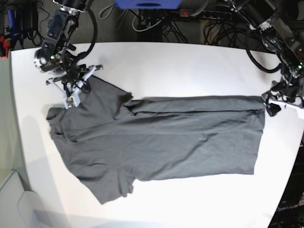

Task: Layout the t-shirt on the table in an organized manner, then fold the t-shirt properly
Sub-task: 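Release the folded edge and open both grippers, then grasp the folded edge with both grippers and pull it taut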

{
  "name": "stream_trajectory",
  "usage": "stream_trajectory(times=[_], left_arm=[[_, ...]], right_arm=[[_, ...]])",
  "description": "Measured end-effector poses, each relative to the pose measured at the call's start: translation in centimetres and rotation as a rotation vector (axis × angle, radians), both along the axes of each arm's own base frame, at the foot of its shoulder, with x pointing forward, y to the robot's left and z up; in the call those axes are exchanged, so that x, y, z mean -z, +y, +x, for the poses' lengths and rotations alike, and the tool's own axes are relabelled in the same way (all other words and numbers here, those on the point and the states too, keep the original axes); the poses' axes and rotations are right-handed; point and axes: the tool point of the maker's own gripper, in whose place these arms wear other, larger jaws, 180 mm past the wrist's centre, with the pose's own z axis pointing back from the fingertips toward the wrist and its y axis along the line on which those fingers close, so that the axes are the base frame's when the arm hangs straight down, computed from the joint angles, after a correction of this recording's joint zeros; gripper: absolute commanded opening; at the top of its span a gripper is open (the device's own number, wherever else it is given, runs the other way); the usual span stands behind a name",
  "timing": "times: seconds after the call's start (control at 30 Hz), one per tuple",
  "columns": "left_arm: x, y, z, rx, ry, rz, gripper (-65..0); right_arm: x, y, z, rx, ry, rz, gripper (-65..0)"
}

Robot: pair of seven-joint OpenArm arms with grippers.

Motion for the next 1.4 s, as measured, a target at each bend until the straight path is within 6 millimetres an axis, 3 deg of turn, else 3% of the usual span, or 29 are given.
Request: stream_trajectory(times=[0.13,0.23,0.43,0.73,0.97,1.3,1.4], left_arm=[[-0.4,0.0,0.0,0.0,-0.003,0.008,-14.6],[-1.2,0.1,0.0,0.003,-0.018,0.028,-14.6],[-2.0,0.7,-0.6,-0.015,-0.031,0.048,-14.4],[-2.2,2.4,-1.9,-0.075,-0.033,0.052,-14.2],[-2.3,2.5,-1.8,-0.076,-0.034,0.054,-14.2],[-3.2,2.1,-0.1,-0.063,-0.074,0.043,-14.1],[-3.2,0.8,1.0,-0.005,-0.06,0.056,-14.1]], right_arm=[[-5.6,-0.4,5.5,0.007,-0.187,-0.02,-65.0],[-8.7,-0.3,8.6,0.006,-0.282,-0.017,-65.0],[-11.2,-0.4,11.0,0.007,-0.343,-0.022,-65.0],[-8.2,-1.7,12.6,0.0,-0.253,0.001,-65.0],[-7.9,-2.2,12.4,0.0,-0.245,-0.009,-64.1],[-5.2,-3.2,9.8,0.002,-0.164,-0.035,-28.4],[-5.4,-4.0,9.8,0.003,-0.166,-0.054,-24.4]])
